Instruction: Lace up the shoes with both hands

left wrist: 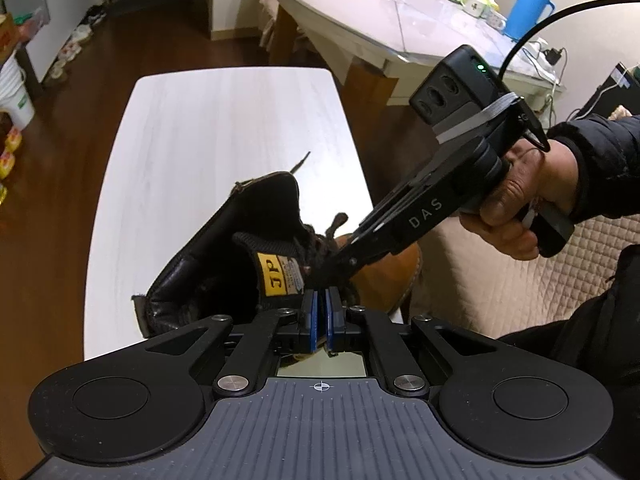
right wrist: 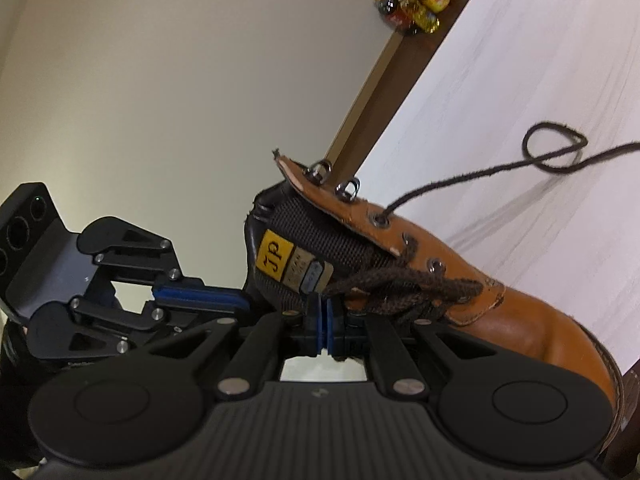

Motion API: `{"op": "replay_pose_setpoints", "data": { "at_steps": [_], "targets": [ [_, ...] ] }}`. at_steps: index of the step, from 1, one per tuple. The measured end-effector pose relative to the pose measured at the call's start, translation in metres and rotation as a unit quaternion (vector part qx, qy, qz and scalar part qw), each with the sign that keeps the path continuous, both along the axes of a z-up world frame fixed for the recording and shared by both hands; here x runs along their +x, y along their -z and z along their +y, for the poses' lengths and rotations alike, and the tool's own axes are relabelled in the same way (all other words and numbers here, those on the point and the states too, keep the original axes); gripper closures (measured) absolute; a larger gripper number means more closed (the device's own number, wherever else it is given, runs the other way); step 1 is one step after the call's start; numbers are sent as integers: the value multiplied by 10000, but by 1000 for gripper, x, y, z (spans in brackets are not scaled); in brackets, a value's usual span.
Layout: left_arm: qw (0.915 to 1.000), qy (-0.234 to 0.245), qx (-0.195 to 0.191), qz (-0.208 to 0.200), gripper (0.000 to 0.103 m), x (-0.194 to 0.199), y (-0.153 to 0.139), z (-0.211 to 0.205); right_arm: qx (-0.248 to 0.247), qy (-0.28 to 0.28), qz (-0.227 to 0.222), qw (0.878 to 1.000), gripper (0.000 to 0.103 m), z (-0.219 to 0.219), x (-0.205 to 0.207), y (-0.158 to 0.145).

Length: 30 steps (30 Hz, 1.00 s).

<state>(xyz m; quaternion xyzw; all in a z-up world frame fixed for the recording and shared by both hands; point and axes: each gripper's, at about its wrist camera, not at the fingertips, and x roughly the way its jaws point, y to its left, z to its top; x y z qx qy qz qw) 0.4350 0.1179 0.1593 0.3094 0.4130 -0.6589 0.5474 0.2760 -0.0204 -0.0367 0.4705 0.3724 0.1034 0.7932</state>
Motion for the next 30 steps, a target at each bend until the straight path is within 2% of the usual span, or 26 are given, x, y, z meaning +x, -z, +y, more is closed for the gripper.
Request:
{"op": "replay_pose_setpoints", "data": {
  "at_steps": [4,12,16,17,19,21,25,27,30],
  "targets": [
    [10000,-58,-21,0,100,1,0,4,334,-187,172,9991,100,-4,5,7],
    [9992,-375,-90,-92,100,4,1,12,673,-532,456,9953,100,-4,21,18],
    [9960,-726,-388,-344,99,0,-10,23,667,-725,477,9940,99,-3,26,17],
    [9953,-785,-462,-335,99,-1,-13,27,663,-820,484,9932,99,-3,27,16],
    [9927,-991,-686,-19,99,-9,-28,48,673,-982,506,9916,99,-4,30,14],
    [9916,-1120,-623,174,99,-19,-29,59,625,-1082,507,9909,99,-3,32,11],
    [9896,-1418,-190,148,93,-42,2,61,583,-1172,521,9900,99,0,36,9],
    [9820,-1880,-81,169,93,-46,26,62,563,-1184,528,9900,99,2,36,8],
    [9694,-2434,-142,298,92,-44,40,61,535,-1169,544,9902,99,4,34,5]
  ]
}}
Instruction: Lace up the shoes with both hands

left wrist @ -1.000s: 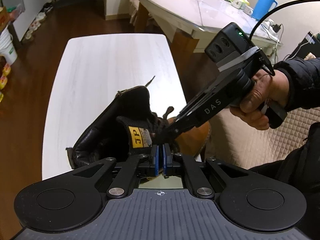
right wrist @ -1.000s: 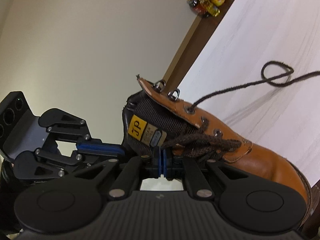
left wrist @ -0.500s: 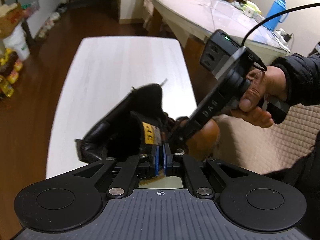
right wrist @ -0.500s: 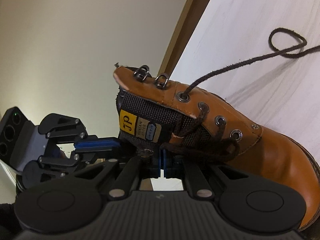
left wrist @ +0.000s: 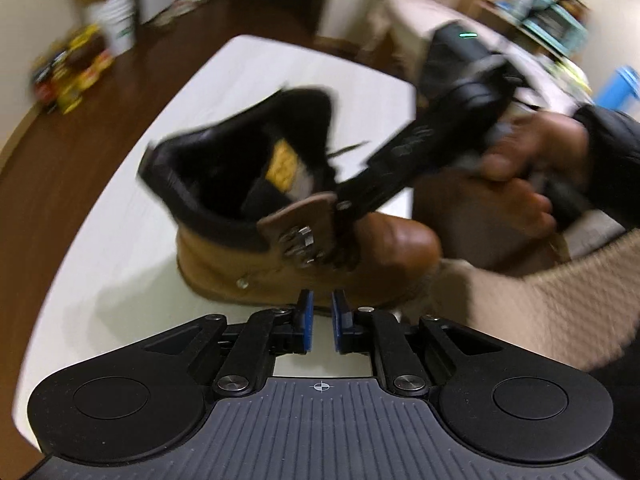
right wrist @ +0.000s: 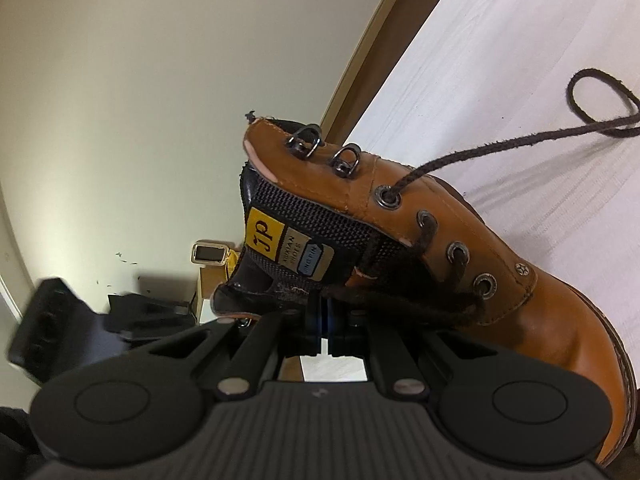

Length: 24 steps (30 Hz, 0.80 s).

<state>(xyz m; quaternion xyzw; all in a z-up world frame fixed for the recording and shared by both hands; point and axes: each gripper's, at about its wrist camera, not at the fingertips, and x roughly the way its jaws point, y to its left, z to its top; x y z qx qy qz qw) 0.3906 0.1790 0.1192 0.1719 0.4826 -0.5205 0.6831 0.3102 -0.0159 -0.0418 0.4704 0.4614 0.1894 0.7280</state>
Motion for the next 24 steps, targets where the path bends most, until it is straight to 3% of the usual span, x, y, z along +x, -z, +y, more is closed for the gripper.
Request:
{"op": "replay_pose_setpoints", "data": {
  "at_steps": [8,12,17,20,23,24],
  "targets": [
    [9978,-536,-221,327,93,6,9,-9,-71,24,18,10000,99,8,-3,-7],
    [9978,-509,-188,371,101,8,12,-12,-88,37,13,10000,99,12,-3,-11],
    [9985,-430,-128,302,102,-4,2,9,-109,268,-17,9996,95,12,-15,-19],
    [9978,-316,530,250,102,-13,3,50,-70,608,-134,9980,89,8,-41,-34],
    [9877,-404,1487,248,102,-16,17,97,-39,899,-151,9958,89,5,-71,-45],
    [9857,-422,1609,259,101,-16,20,102,-56,975,-107,9952,89,5,-77,-46]
  ]
}}
